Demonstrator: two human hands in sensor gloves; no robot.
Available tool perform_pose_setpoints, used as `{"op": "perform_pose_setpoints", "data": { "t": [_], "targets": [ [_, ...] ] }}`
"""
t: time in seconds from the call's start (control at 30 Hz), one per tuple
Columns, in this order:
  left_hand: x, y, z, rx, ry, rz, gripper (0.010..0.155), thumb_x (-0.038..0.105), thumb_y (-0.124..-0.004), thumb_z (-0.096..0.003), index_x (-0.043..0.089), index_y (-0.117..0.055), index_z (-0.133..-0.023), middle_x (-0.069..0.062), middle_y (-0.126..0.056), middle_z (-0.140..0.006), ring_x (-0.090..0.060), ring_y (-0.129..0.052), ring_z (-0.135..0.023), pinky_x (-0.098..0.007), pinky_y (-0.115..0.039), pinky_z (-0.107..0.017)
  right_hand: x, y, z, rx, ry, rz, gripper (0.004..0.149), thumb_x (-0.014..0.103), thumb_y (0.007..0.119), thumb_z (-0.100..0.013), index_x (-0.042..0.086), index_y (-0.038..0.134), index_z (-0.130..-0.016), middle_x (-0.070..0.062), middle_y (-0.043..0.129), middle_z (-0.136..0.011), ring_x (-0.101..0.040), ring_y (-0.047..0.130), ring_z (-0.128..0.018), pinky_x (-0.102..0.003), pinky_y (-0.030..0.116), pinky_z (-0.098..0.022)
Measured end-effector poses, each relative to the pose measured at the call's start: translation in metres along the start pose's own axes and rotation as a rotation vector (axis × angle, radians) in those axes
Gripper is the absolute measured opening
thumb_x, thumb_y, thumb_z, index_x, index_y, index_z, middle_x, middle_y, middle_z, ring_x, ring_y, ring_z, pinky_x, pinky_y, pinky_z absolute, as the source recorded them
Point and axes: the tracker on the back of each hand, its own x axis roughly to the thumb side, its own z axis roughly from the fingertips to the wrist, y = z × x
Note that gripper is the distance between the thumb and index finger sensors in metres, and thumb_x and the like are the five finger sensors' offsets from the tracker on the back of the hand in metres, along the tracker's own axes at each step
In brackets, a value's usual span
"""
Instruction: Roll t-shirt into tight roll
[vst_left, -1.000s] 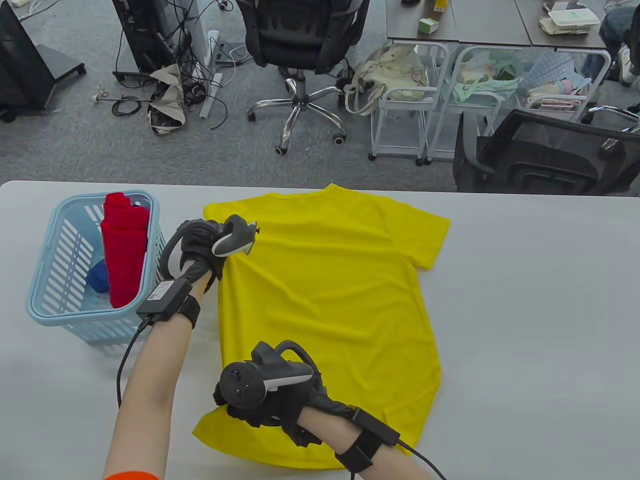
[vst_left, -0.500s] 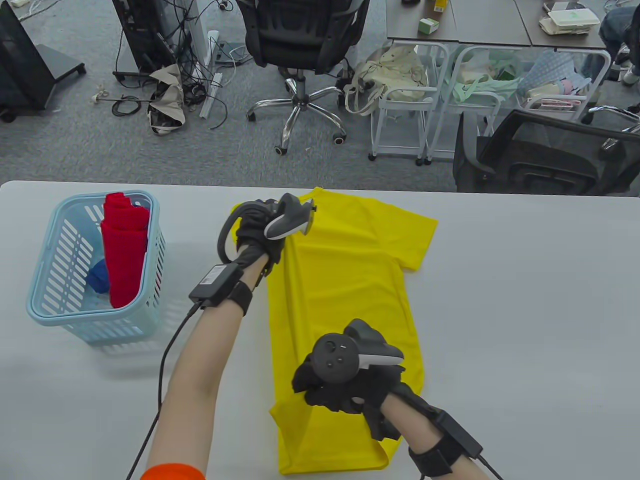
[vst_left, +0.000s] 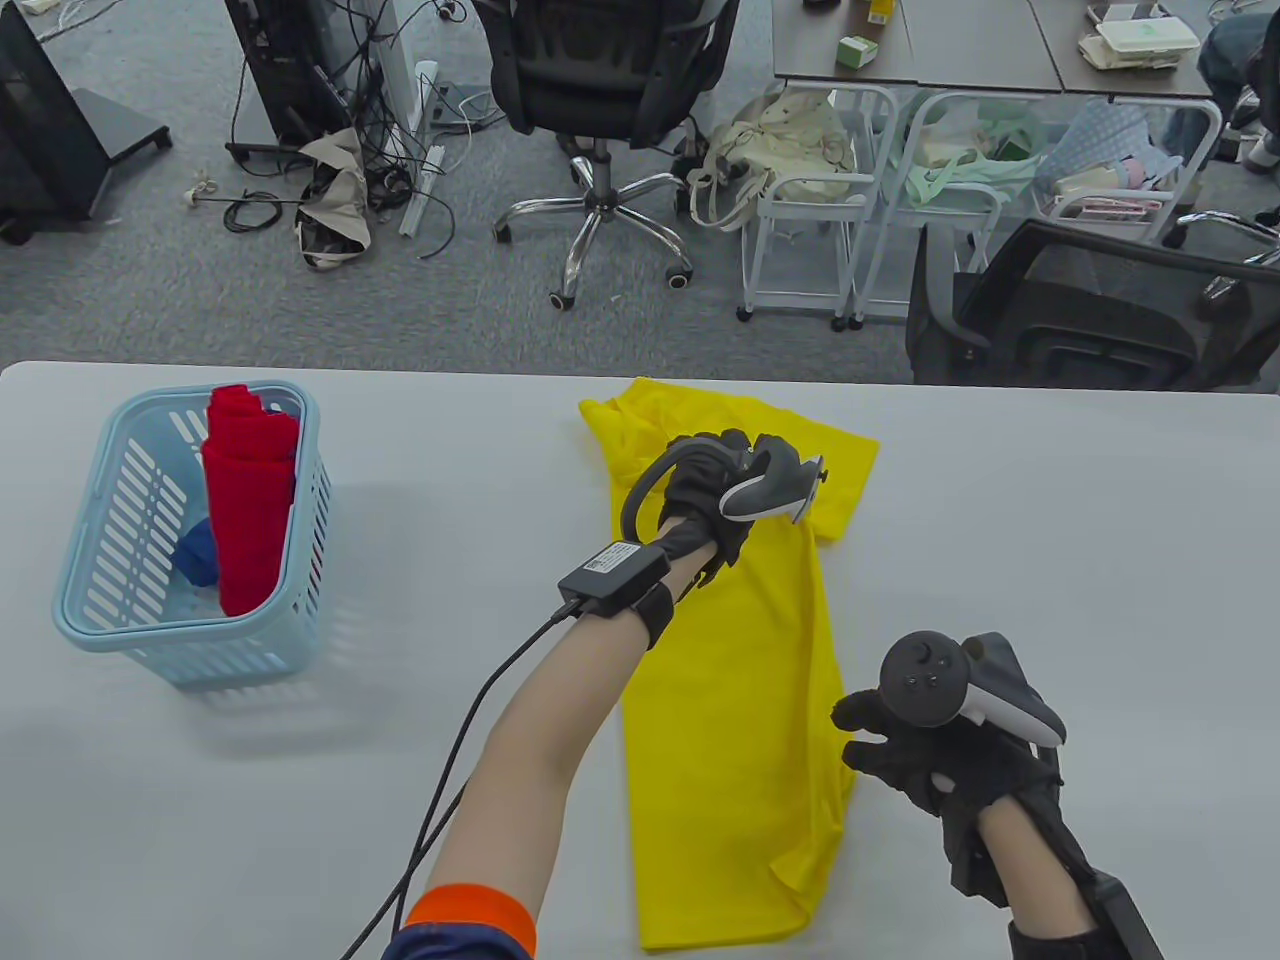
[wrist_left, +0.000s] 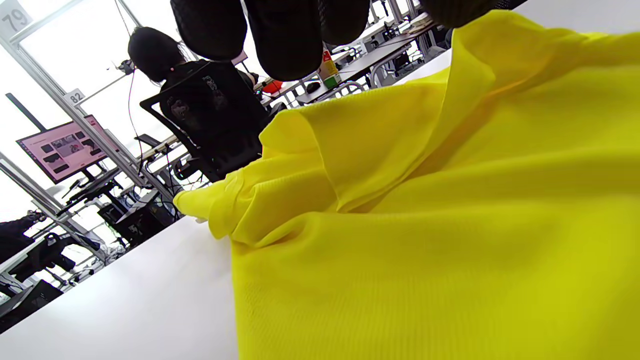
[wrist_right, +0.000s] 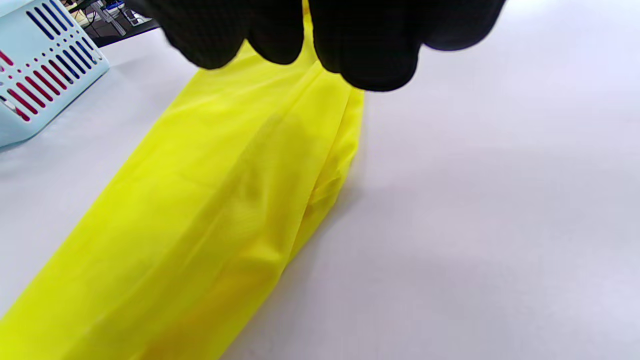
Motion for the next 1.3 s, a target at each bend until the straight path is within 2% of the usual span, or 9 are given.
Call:
{"op": "perform_pose_setpoints", "data": {
  "t": [0.3, 0.43, 0.5, 0.57, 0.67, 0.9, 1.07, 1.23, 1.3],
  "targets": [
    [-0.035, -0.079, 0.077, -0.202, -0.186, 0.230, 0.074, 0.062, -0.042, -0.0478, 0.031, -0.026, -0.114, -0.006, -0.037, -0.125, -0.033, -0.052, -0.115, -0.054, -0.058, -0.080, 0.026, 0.014, -0.066, 0.023, 0.028, 0.038, 0.072, 0.043, 0.070, -0.059, 0.018, 0.035, -0.117, -0.021, 0.025, -0.121, -0.051, 0.037, -0.110, -0.063, 0.042, -0.073],
    [-0.024, -0.119, 0.109, -0.376, -0.295, 0.280, 0.081, 0.067, -0.033, -0.0430, 0.032, -0.005, -0.110, -0.010, -0.006, -0.122, -0.041, -0.023, -0.114, -0.060, -0.044, -0.082, 0.048, 0.017, -0.087, 0.050, 0.020, 0.091, 0.076, 0.044, 0.066, -0.060, 0.019, 0.024, -0.118, -0.020, 0.013, -0.120, -0.052, 0.021, -0.111, -0.065, 0.035, -0.074],
    [-0.022, -0.135, 0.122, -0.376, -0.284, 0.176, 0.081, 0.068, -0.027, -0.0412, 0.033, 0.011, -0.103, -0.009, 0.012, -0.115, -0.040, -0.006, -0.112, -0.063, -0.029, -0.083, 0.054, 0.018, -0.094, 0.061, 0.024, 0.115, 0.077, 0.044, 0.065, -0.060, 0.019, 0.020, -0.118, -0.019, 0.012, -0.120, -0.051, 0.017, -0.111, -0.065, 0.033, -0.074],
    [-0.027, -0.143, 0.131, -0.325, -0.291, 0.155, 0.081, 0.069, -0.020, -0.0381, 0.032, 0.014, -0.102, -0.010, 0.012, -0.115, -0.039, -0.006, -0.112, -0.062, -0.029, -0.083, 0.057, 0.021, -0.102, 0.079, 0.043, 0.144, 0.077, 0.045, 0.064, -0.060, 0.020, 0.019, -0.117, -0.018, 0.011, -0.120, -0.050, 0.014, -0.111, -0.065, 0.032, -0.074],
    [-0.041, -0.152, 0.146, -0.377, -0.307, 0.228, 0.081, 0.069, -0.027, -0.0393, 0.036, 0.013, -0.102, -0.007, 0.015, -0.114, -0.037, -0.001, -0.112, -0.063, -0.024, -0.083, 0.060, 0.025, -0.113, 0.101, 0.070, 0.192, 0.078, 0.045, 0.064, -0.060, 0.020, 0.016, -0.116, -0.017, 0.007, -0.119, -0.049, 0.009, -0.110, -0.065, 0.030, -0.074],
    [-0.068, -0.173, 0.190, -0.356, -0.275, 0.187, 0.082, 0.071, -0.031, -0.0391, 0.039, 0.008, -0.103, -0.003, 0.008, -0.117, -0.033, -0.008, -0.114, -0.060, -0.032, -0.084, 0.076, 0.051, -0.120, 0.185, -0.002, 0.311, 0.078, 0.049, 0.061, -0.060, 0.023, 0.012, -0.114, -0.013, 0.003, -0.117, -0.047, 0.003, -0.108, -0.065, 0.030, -0.074],
    [-0.072, -0.169, 0.208, -0.293, -0.247, 0.251, 0.080, 0.069, -0.037, -0.0422, 0.038, -0.007, -0.109, -0.002, -0.008, -0.122, -0.031, -0.018, -0.116, -0.057, -0.034, -0.085, 0.103, 0.029, -0.117, 0.144, -0.052, 0.348, 0.070, 0.049, 0.065, -0.058, 0.018, 0.042, -0.116, -0.017, 0.039, -0.121, -0.050, 0.038, -0.111, -0.063, 0.042, -0.073],
    [-0.065, -0.173, 0.201, -0.337, -0.249, 0.313, 0.084, 0.071, -0.030, -0.0397, 0.033, 0.009, -0.104, -0.004, 0.002, -0.119, -0.032, -0.010, -0.115, -0.058, -0.032, -0.085, 0.122, -0.003, -0.144, 0.064, -0.025, 0.339, 0.073, 0.046, 0.065, -0.059, 0.021, 0.029, -0.118, -0.018, 0.022, -0.122, -0.049, 0.026, -0.112, -0.063, 0.036, -0.075],
    [-0.060, -0.181, 0.202, -0.374, -0.249, 0.299, 0.083, 0.070, -0.030, -0.0391, 0.035, 0.010, -0.103, -0.003, 0.012, -0.115, -0.032, 0.000, -0.112, -0.061, -0.022, -0.083, 0.122, -0.009, -0.157, 0.073, -0.021, 0.320, 0.073, 0.045, 0.063, -0.060, 0.027, 0.023, -0.117, -0.015, 0.012, -0.121, -0.048, 0.016, -0.113, -0.064, 0.032, -0.075]
  ]
}}
